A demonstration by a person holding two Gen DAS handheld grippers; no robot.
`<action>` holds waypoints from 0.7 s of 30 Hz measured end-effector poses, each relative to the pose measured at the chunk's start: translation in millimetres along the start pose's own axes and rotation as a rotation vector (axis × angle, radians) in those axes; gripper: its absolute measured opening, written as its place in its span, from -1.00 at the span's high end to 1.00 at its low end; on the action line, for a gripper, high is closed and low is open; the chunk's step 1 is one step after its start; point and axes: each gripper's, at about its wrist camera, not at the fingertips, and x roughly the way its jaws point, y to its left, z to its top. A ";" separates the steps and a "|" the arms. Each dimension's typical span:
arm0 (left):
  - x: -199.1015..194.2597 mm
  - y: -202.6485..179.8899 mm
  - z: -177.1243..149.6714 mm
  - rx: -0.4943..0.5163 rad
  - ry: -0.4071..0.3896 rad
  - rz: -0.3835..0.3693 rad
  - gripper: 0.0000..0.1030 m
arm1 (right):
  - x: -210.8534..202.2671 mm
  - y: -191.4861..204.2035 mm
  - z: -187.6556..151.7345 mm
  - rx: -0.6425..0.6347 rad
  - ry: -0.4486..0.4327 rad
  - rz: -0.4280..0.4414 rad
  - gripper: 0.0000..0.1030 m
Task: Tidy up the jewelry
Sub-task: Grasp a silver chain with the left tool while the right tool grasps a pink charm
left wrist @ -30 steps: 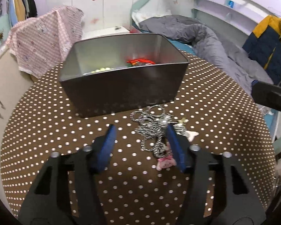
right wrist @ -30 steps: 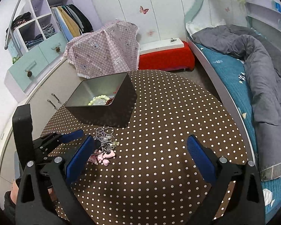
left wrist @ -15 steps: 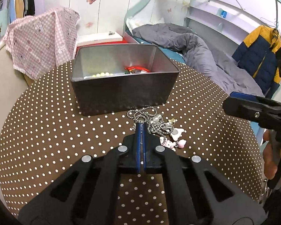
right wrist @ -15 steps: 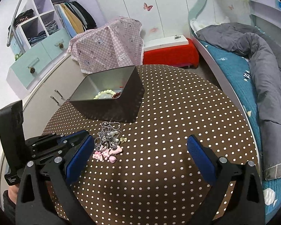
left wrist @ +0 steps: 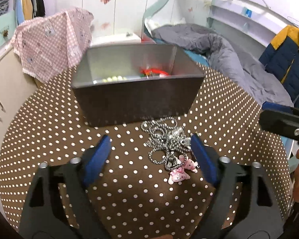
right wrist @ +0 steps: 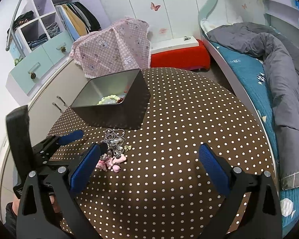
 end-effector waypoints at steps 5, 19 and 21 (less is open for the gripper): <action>10.1 -4.9 0.1 0.006 0.036 -0.012 0.50 | 0.6 -1.1 -0.3 0.003 0.003 0.003 -0.85; -75.2 17.9 0.8 -0.032 -0.133 -0.082 0.59 | 4.8 15.3 -0.9 -0.038 0.017 0.021 -0.85; -91.0 20.7 1.5 -0.042 -0.165 -0.091 0.59 | 6.9 18.9 -0.8 -0.045 0.022 0.024 -0.85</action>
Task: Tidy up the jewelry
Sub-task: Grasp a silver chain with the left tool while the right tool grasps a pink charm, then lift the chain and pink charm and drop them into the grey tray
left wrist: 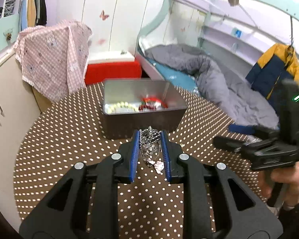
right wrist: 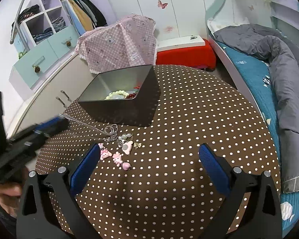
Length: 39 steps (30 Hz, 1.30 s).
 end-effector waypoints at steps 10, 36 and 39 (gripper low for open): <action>-37.2 12.6 0.0 -0.020 -0.070 0.071 0.59 | 29.9 22.4 -15.0 -0.112 0.085 0.018 -0.70; -67.2 17.3 29.7 0.007 -0.147 0.086 0.59 | -2.8 63.4 3.5 -0.317 -0.005 0.114 0.70; -75.4 13.4 47.9 0.033 -0.184 0.081 0.59 | -22.0 67.4 32.4 -0.326 -0.073 0.121 0.70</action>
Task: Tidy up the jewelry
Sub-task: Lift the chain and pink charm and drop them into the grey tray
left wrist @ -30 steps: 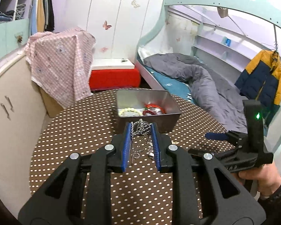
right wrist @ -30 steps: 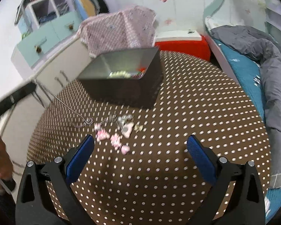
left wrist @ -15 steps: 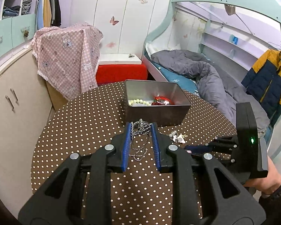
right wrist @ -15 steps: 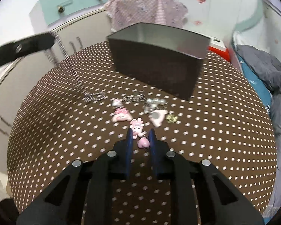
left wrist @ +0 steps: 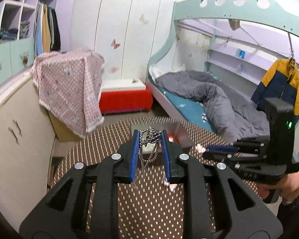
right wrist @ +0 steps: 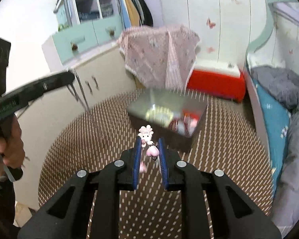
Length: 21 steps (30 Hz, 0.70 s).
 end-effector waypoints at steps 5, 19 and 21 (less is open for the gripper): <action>-3.4 -7.1 30.7 0.040 -0.062 -0.006 0.59 | -17.0 -4.1 45.1 -0.032 -0.089 -0.018 0.70; 36.6 -14.6 79.1 0.034 -0.073 -0.050 0.58 | -7.6 -35.3 95.3 0.024 -0.137 -0.024 0.70; 44.5 -16.2 80.0 0.037 -0.061 -0.049 0.58 | -3.1 -36.7 96.5 0.036 -0.128 -0.016 0.70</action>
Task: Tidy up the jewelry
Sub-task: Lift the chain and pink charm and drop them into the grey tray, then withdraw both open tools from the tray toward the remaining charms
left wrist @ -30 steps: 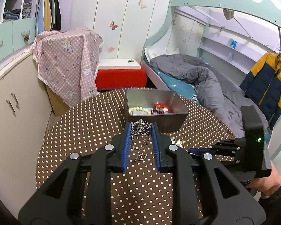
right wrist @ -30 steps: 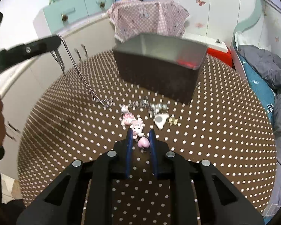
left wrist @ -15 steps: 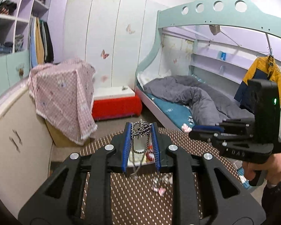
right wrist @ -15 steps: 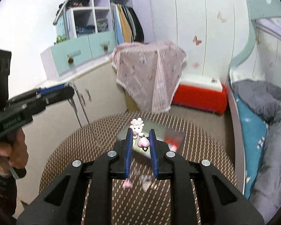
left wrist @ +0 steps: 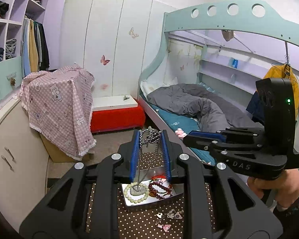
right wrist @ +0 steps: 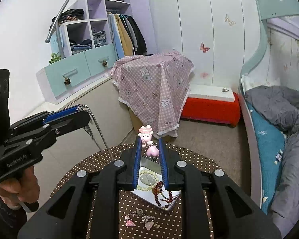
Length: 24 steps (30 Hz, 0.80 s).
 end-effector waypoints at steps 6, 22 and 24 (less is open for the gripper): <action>27.8 -2.3 -7.7 0.009 0.063 0.020 0.40 | 29.1 -11.5 -6.5 0.044 0.067 -0.004 0.67; -5.9 18.2 -16.5 -0.051 0.002 0.217 -0.82 | 15.9 -26.8 -15.7 0.185 0.026 -0.117 -0.86; -12.5 17.2 -19.7 -0.055 -0.007 0.222 -0.84 | 7.8 -22.3 -14.3 0.176 0.013 -0.125 -0.86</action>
